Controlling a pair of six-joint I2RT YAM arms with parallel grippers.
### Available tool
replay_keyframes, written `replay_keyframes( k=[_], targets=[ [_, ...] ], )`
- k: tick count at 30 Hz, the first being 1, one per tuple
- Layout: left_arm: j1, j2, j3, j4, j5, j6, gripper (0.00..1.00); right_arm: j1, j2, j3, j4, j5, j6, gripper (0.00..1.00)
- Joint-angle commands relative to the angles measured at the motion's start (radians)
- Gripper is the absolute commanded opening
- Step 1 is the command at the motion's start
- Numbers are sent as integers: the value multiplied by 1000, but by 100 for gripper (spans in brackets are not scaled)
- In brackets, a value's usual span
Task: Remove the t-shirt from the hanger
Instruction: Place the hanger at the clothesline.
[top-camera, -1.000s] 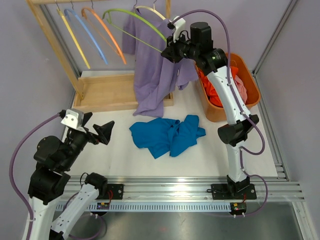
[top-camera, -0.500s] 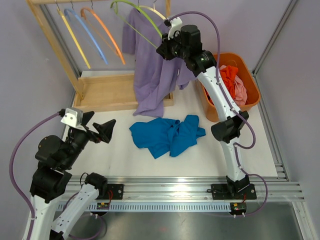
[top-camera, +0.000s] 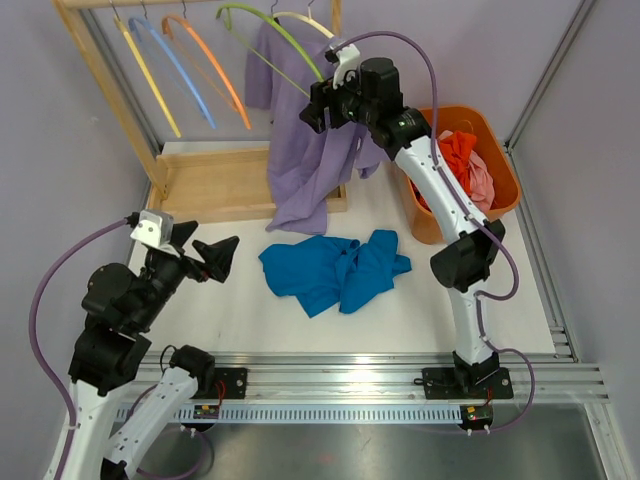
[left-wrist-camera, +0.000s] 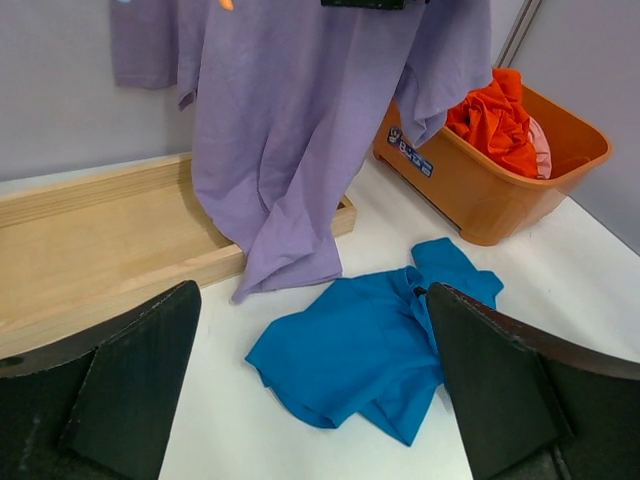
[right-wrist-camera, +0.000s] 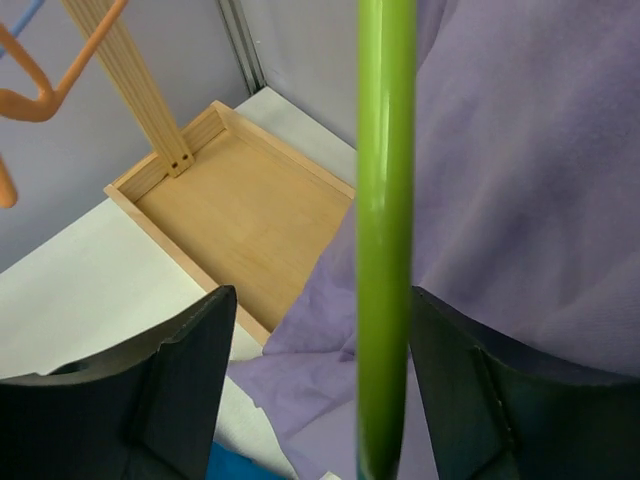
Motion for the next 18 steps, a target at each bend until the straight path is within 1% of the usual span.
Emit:
replay_keyframes(
  k=[1, 2, 3, 5, 6, 7, 8, 9, 10, 11, 13, 14, 15, 16, 17, 18],
  targets=[
    [1, 13, -20, 71, 35, -37, 99, -16, -161, -26, 102, -54, -32, 76],
    [1, 14, -26, 75, 35, -42, 99, -30, -180, -45, 105, -88, -45, 82],
    [1, 16, -29, 74, 33, -51, 99, -36, -201, -94, 116, -103, -54, 90],
    [1, 19, -33, 69, 22, -63, 99, -59, -279, -152, 133, -174, -98, 99],
    [1, 21, -31, 66, 19, -71, 99, -68, -313, -225, 150, -195, -123, 99],
    [1, 24, -31, 63, 16, -74, 99, -71, -385, -267, 156, -214, -155, 99],
    [1, 28, -31, 57, 13, -78, 99, -75, -421, -311, 167, -243, -217, 99],
    [1, 30, -33, 54, 13, -83, 99, -87, -457, -391, 168, -269, -245, 99],
    [1, 31, -34, 51, 12, -84, 99, -93, -521, -428, 159, -292, -275, 99],
    [1, 33, -37, 46, 12, -86, 99, -98, -552, -462, 144, -329, -330, 99],
    [3, 31, -46, 43, 4, -95, 99, -119, -621, -536, 40, -389, -406, 99],
    [1, 31, -49, 43, 1, -100, 99, -127, -643, -560, -8, -460, -501, 99],
    [1, 33, -52, 45, -4, -106, 99, -133, -665, -617, -111, -505, -557, 100],
    [1, 34, -59, 45, -5, -109, 99, -145, -706, -646, -175, -552, -624, 100],
    [3, 34, -63, 45, -10, -115, 99, -147, -723, -698, -256, -652, -808, 100],
    [1, 37, -65, 45, -10, -124, 99, -148, -737, -717, -466, -692, -920, 99]
  ],
)
